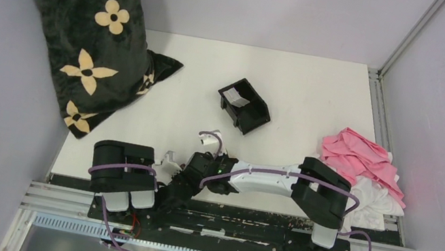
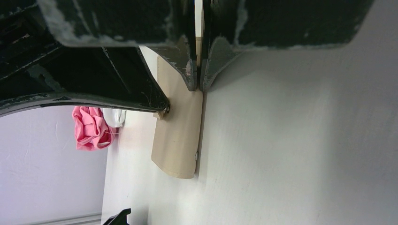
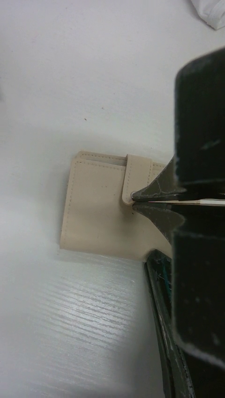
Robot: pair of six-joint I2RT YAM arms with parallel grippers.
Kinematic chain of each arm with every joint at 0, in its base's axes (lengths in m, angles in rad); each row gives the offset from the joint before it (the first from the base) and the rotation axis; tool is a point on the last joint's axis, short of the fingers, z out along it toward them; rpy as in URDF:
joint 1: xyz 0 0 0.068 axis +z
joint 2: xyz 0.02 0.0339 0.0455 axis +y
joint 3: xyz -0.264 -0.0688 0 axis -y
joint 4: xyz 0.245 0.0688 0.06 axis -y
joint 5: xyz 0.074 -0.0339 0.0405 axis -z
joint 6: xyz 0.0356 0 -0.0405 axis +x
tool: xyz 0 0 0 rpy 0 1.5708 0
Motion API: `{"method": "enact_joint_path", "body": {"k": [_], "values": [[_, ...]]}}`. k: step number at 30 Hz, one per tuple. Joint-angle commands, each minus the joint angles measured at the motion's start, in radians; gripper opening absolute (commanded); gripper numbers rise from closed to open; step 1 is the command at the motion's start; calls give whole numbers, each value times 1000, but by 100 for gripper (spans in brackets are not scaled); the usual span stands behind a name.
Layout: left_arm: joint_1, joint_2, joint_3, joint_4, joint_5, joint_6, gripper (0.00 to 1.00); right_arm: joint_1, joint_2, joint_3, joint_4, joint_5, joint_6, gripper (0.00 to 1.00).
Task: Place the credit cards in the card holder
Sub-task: Close the card holder at the center of the board.
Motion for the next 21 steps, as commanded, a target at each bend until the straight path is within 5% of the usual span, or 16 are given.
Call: {"method": "enact_joint_path", "body": {"k": [1, 17, 21], "values": [[1, 35, -16, -86, 21, -16, 3, -50, 47, -55, 46, -90, 50, 1], [0, 114, -36, 3, 33, -37, 3, -105, 86, -74, 12, -188, 62, 1], [1, 113, -56, 66, 23, -17, 4, -103, 27, -55, -12, -150, 41, 17]]}}
